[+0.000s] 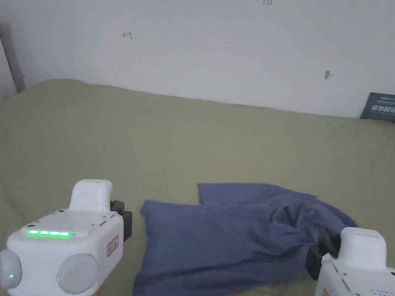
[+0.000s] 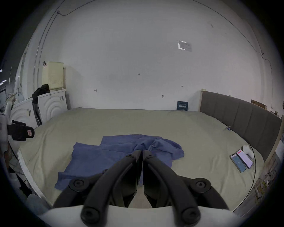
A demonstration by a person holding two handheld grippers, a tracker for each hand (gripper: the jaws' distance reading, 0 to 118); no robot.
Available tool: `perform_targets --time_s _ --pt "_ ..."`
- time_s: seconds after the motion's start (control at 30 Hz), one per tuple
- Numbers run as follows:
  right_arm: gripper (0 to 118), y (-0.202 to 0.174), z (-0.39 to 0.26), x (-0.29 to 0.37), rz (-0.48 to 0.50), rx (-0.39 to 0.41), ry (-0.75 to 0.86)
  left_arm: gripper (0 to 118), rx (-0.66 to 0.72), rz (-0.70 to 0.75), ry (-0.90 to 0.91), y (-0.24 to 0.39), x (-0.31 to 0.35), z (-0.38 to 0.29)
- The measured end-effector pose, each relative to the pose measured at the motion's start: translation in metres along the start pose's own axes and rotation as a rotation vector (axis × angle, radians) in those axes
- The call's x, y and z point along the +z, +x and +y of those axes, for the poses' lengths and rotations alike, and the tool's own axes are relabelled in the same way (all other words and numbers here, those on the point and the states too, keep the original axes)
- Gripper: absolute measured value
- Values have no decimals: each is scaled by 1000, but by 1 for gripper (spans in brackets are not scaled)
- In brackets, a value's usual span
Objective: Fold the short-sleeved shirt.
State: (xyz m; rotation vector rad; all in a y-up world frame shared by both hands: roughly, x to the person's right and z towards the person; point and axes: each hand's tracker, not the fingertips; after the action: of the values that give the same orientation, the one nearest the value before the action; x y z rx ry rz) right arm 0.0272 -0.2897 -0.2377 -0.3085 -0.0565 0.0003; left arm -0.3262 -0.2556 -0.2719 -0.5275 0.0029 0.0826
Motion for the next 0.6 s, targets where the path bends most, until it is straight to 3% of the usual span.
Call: perform_targets --time_s 0.2,0.4,0.43,0.47,0.53,0.6 --pt "7 -1 -3 -36 4 23 -34 0 -22 -18 -165 7 -100 14" --pt "7 11 -21 -84 -13 35 -115 0 -34 35 -354 1 -249 29" --pt "7 14 -24 -91 -20 36 -128 9 -43 57 -381 5 -256 29" --pt "7 17 -27 -96 -17 38 -137 35 -50 59 -407 7 -265 28" --pt "7 22 -33 -106 -30 50 -152 118 -67 48 -494 10 -288 22" --pt "7 27 -37 -113 -30 51 -171 113 -120 81 -470 20 -286 20"
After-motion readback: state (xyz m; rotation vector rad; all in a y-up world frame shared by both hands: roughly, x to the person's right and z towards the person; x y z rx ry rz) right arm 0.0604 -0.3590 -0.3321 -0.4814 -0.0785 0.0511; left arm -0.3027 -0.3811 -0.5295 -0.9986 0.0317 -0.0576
